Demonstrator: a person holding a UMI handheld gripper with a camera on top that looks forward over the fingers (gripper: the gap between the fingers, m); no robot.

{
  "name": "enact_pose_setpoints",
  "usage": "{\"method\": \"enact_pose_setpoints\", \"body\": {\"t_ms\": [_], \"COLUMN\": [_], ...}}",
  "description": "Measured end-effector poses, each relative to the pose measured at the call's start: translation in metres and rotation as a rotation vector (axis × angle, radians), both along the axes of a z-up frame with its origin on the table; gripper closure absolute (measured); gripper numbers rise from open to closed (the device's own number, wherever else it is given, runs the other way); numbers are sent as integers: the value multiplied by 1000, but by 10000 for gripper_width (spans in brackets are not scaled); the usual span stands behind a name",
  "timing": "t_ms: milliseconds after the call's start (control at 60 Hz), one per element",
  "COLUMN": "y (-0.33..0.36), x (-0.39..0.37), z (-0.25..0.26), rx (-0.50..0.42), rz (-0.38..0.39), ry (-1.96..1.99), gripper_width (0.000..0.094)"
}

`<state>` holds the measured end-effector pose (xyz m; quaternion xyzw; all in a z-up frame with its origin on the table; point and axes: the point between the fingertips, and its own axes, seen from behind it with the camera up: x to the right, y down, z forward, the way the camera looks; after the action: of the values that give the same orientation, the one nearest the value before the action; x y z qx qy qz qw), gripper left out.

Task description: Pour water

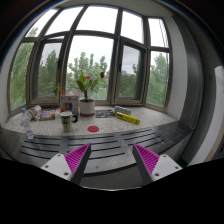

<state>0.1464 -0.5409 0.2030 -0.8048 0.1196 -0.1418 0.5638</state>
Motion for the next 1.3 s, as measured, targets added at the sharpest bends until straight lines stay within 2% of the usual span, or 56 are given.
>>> {"method": "enact_pose_setpoints", "body": {"t_ms": [350,467,633,850,1017,1217,1300], "y": [-11,-15,4,99,209,331,367], "x": [-28,-70,-171,-341,-443,-484,-491], "z": [-50,-87,-136,-150,-133,-120,-121], "rx": [-76,-118,-163,-117,12,91,110], "rz": [4,48,129,274,378,388,387], "ry": [-50,-46,13,65,60,48,41], "gripper_width": [80,80,83,84,85,86,131]}}
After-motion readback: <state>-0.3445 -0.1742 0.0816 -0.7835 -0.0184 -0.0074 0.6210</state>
